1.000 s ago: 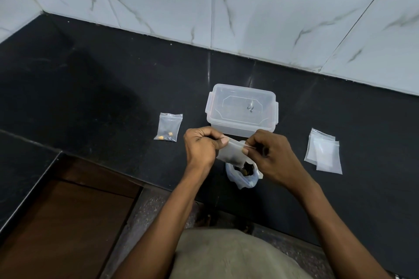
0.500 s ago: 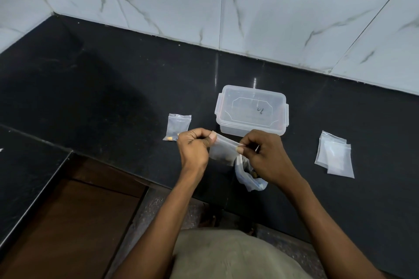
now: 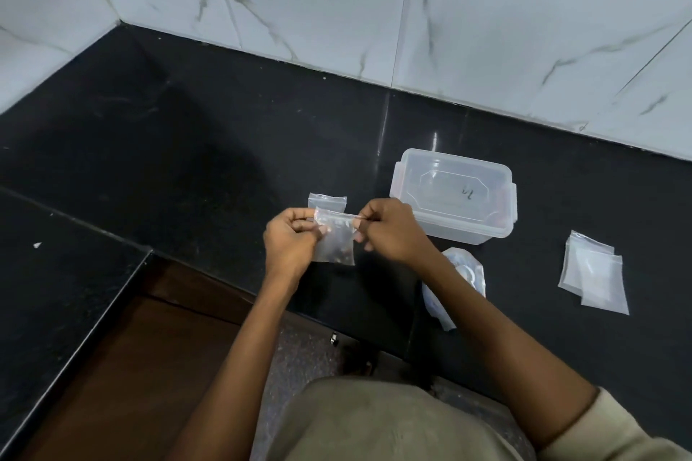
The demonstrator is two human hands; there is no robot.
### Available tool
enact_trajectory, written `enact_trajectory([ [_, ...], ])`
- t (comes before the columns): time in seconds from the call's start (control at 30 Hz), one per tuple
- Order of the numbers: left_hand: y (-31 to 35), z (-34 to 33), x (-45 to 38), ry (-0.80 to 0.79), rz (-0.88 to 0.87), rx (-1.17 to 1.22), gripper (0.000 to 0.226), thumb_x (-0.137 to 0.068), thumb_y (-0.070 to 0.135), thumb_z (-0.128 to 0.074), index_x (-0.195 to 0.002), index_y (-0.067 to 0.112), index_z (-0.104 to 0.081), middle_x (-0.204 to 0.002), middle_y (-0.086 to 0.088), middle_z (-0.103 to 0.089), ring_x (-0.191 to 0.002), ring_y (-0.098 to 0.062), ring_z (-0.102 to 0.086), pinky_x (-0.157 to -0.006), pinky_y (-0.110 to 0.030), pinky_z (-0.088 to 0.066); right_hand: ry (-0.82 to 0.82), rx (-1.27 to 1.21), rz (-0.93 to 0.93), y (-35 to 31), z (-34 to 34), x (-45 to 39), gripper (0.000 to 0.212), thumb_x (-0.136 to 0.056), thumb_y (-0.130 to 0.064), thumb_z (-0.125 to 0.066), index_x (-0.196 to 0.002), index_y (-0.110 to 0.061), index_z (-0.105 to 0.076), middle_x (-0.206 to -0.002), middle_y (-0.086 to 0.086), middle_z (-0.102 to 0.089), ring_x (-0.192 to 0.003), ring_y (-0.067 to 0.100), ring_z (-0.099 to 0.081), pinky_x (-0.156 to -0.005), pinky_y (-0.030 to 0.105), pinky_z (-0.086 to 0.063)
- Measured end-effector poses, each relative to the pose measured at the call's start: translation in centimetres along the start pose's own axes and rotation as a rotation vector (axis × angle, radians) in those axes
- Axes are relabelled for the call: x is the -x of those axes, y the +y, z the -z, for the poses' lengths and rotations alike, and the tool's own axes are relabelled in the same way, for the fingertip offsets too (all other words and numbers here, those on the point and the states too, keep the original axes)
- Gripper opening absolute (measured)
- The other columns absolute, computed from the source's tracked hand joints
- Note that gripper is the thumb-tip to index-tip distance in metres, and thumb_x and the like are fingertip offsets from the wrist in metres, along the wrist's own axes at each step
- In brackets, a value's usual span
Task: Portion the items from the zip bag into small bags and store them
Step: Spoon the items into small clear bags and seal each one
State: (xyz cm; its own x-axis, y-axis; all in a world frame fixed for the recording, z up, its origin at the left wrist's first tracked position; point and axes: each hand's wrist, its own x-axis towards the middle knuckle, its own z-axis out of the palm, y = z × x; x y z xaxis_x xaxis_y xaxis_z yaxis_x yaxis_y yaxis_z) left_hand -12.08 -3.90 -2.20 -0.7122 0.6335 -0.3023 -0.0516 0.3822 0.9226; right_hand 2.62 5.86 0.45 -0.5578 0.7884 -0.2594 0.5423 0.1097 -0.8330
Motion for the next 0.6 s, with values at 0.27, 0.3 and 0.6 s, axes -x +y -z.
enact_trajectory([
  [0.27, -1.6, 0.4, -2.1, 0.087, -0.114, -0.352, 0.044, -0.071, 0.003, -0.077, -0.110, 0.015, -0.063, -0.114, 0.001, -0.055, -0.097, -0.020, -0.063, -0.089, -0.039, -0.055, 0.097, -0.006, -0.129, 0.9, -5.1, -6.0, 0.014, -0.087, -0.010, -0.063, -0.073, -0.008, -0.066, -0.071, 0.012, -0.071, -0.072, 0.031, -0.071, -0.072, 0.049, -0.062],
  [0.3, -2.0, 0.1, -1.8, 0.084, -0.135, -0.369, 0.044, -0.072, 0.001, -0.076, -0.111, 0.013, -0.062, -0.114, -0.001, -0.051, -0.096, -0.021, -0.061, -0.089, -0.037, -0.054, 0.128, -0.005, -0.127, 1.1, -5.5, -6.4, 0.015, -0.086, -0.008, -0.061, -0.071, -0.010, -0.065, -0.073, 0.011, -0.072, -0.075, 0.031, -0.071, -0.075, 0.048, -0.062],
  [0.6, -5.5, -1.3, -1.3, -0.059, -0.280, -0.506, 0.054, -0.075, 0.000, -0.075, -0.127, 0.005, -0.061, -0.123, -0.006, -0.050, -0.117, -0.026, -0.050, -0.101, -0.035, -0.047, 0.125, 0.052, -0.109, 1.1, -6.4, -5.2, 0.031, -0.082, -0.002, -0.062, -0.111, -0.008, -0.057, -0.100, 0.016, -0.071, -0.095, 0.028, -0.068, -0.075, 0.028, -0.048],
])
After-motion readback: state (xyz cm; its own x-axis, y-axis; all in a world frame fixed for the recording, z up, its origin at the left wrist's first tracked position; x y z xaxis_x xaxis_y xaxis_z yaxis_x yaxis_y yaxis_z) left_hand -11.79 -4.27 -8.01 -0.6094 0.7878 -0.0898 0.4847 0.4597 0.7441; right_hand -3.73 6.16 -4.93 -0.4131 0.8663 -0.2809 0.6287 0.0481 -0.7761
